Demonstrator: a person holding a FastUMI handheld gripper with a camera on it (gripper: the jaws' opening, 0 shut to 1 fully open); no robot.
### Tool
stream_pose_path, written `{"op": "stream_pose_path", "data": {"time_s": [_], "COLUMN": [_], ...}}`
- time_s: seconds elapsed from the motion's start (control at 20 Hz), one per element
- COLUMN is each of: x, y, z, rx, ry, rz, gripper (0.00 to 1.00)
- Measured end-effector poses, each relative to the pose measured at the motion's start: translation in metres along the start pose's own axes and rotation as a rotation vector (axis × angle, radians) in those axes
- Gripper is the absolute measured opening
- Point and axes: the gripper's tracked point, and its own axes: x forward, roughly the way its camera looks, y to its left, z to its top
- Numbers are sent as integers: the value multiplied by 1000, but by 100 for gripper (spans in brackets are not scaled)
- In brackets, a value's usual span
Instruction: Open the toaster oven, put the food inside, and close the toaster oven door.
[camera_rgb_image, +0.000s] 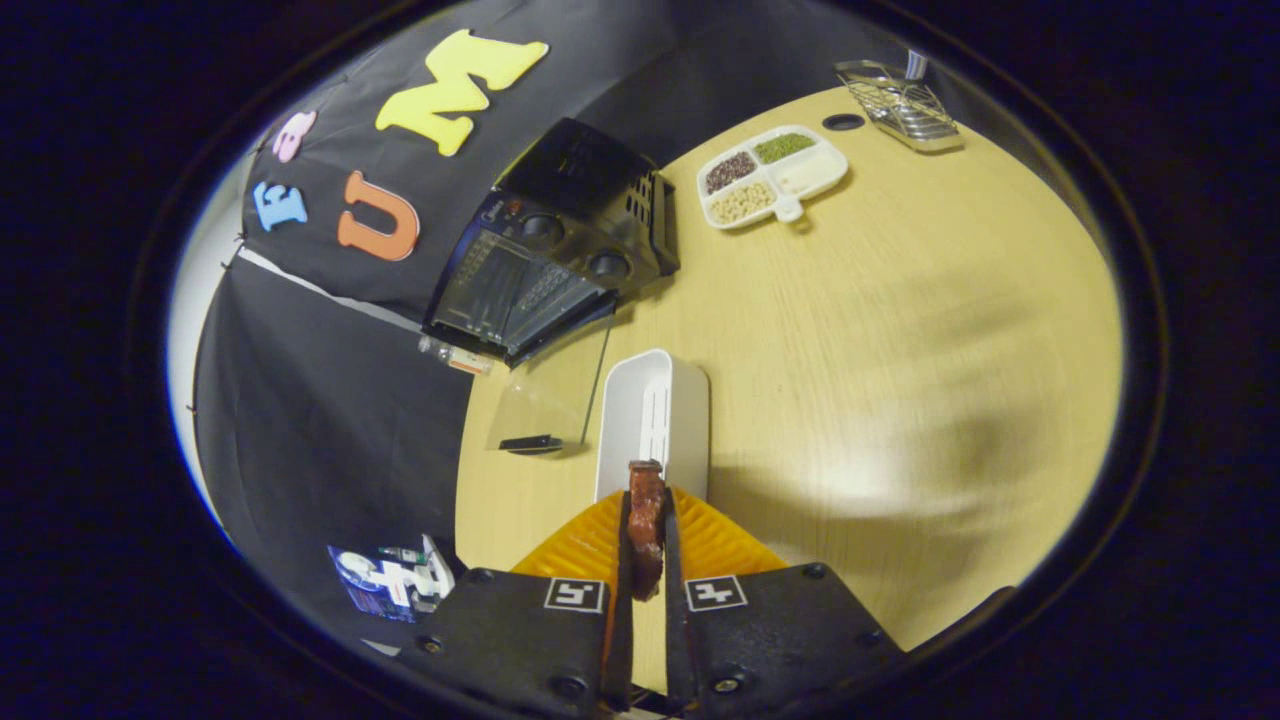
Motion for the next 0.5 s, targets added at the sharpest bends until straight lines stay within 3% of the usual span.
{"op": "stream_pose_path", "data": {"time_s": [0.35, 0.5], "x": [-17, -8], "y": [65, 92], "z": [24, 32], "rx": [-29, -39], "ry": [-101, -163], "rz": [51, 35], "gripper": [16, 16]}}
